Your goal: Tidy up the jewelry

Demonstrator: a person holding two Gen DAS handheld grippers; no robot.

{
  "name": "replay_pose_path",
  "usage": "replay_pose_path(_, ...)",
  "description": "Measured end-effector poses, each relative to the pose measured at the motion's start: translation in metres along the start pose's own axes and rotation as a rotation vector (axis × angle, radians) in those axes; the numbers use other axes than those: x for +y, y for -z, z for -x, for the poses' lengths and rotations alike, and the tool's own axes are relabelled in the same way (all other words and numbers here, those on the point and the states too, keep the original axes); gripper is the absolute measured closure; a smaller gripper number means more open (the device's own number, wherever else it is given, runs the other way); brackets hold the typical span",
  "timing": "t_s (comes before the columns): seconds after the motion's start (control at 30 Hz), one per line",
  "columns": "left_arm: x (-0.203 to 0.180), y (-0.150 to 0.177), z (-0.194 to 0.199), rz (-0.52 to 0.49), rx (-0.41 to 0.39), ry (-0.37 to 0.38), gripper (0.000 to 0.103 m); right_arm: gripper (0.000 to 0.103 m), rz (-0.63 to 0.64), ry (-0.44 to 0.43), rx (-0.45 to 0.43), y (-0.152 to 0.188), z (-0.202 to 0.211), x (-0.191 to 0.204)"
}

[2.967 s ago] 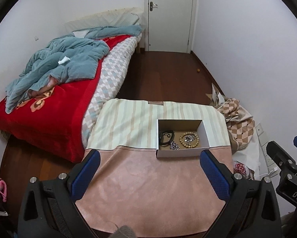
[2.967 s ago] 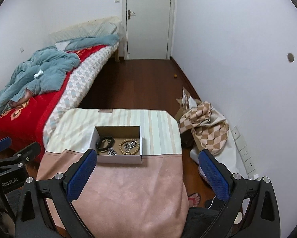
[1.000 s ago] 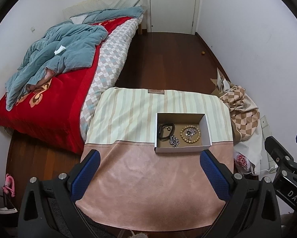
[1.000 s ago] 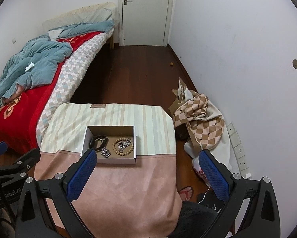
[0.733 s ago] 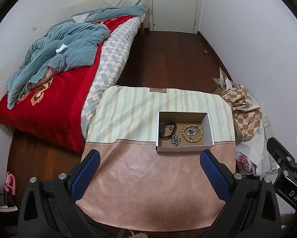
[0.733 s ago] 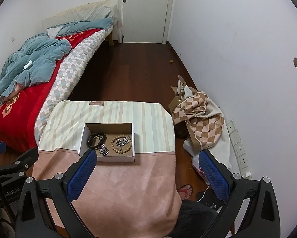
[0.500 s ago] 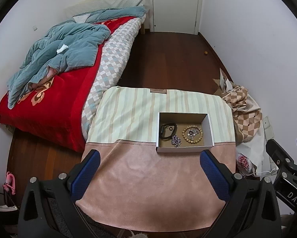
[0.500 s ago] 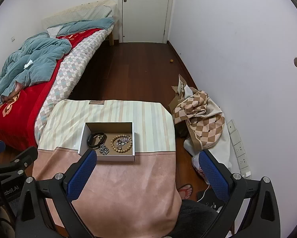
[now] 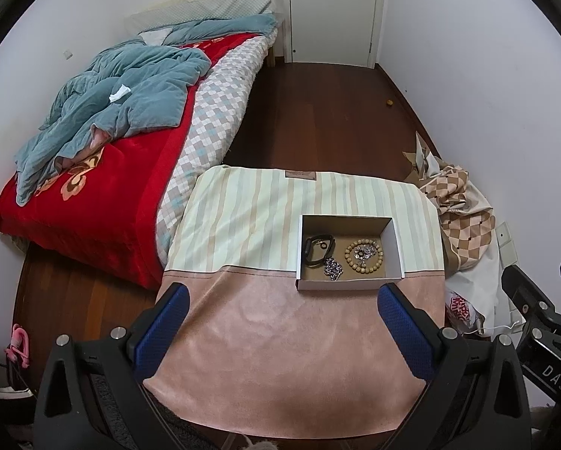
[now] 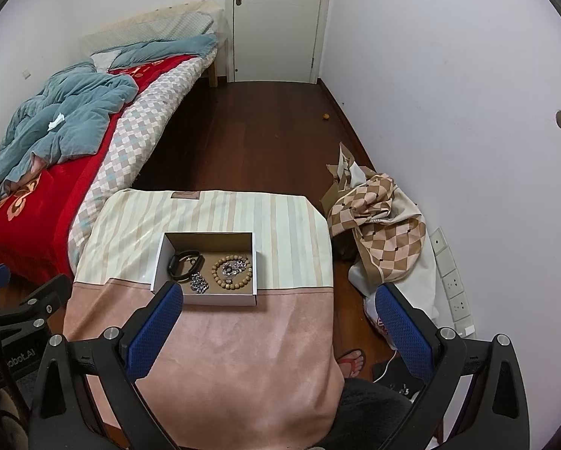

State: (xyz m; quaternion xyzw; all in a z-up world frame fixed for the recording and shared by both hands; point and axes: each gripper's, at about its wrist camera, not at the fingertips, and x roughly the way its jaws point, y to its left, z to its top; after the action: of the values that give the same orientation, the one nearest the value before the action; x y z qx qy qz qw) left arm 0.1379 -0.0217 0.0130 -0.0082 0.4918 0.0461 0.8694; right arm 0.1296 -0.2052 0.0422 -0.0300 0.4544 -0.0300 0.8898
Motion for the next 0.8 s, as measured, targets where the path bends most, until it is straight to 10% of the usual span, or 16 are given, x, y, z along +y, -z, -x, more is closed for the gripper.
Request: replay_pose_path(0.8, -0.0041, -0.0013, 0.0071, -0.002, -0.016, 0.003, 0.001, 0.0, 0.004, -0.007, -0.007, -0.0021, 0.0057, -0.002)
